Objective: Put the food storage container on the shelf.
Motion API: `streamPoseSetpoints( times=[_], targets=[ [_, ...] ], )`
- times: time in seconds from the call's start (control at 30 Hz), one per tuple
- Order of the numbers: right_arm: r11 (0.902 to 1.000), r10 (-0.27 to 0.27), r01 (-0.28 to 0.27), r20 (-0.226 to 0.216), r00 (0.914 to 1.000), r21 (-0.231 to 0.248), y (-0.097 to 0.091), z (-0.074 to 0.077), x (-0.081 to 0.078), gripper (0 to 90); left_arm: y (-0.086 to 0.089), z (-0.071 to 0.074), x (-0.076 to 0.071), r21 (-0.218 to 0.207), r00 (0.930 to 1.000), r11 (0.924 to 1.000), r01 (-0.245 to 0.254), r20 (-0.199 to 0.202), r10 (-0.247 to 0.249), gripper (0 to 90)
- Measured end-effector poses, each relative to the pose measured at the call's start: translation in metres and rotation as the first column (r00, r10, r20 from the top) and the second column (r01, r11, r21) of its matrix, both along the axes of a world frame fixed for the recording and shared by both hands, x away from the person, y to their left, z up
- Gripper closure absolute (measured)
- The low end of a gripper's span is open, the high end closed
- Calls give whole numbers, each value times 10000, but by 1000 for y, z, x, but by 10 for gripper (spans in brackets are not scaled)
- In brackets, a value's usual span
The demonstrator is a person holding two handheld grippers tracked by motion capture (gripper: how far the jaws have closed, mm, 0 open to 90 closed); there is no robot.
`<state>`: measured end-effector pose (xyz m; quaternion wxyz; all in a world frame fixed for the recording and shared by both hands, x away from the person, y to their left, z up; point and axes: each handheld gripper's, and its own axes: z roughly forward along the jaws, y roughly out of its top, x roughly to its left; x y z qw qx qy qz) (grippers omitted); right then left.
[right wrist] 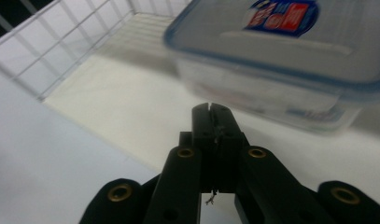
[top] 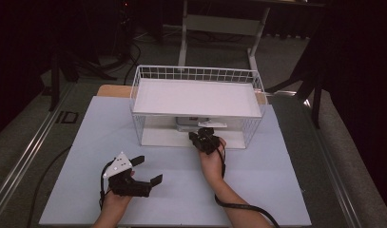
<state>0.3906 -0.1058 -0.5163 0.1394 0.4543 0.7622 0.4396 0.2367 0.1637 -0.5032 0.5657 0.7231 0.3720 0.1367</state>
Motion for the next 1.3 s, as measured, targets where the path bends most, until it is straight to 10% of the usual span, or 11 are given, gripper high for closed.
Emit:
streamPoseSetpoints(
  times=[0.4, 0.53, 1.3],
  targets=[
    [9989, 426, -435, 496, 9979, 184, -6, 10, -32, 524, 1, 2, 3, -104, 9999, 9998, 154, -60, -155, 9],
    [9912, 1221, -1241, 456, 9915, 450, -6, 14, -44, 207, -1, 2, 3, -155, 9997, 9996, 246, -10, -247, 9],
    [9759, 2062, -2135, 1303, 9698, 443, -47, 30, -88, 152, -6, 12, -1, -214, 9861, 9861, 1647, 265, -1642, 9]
  ],
)
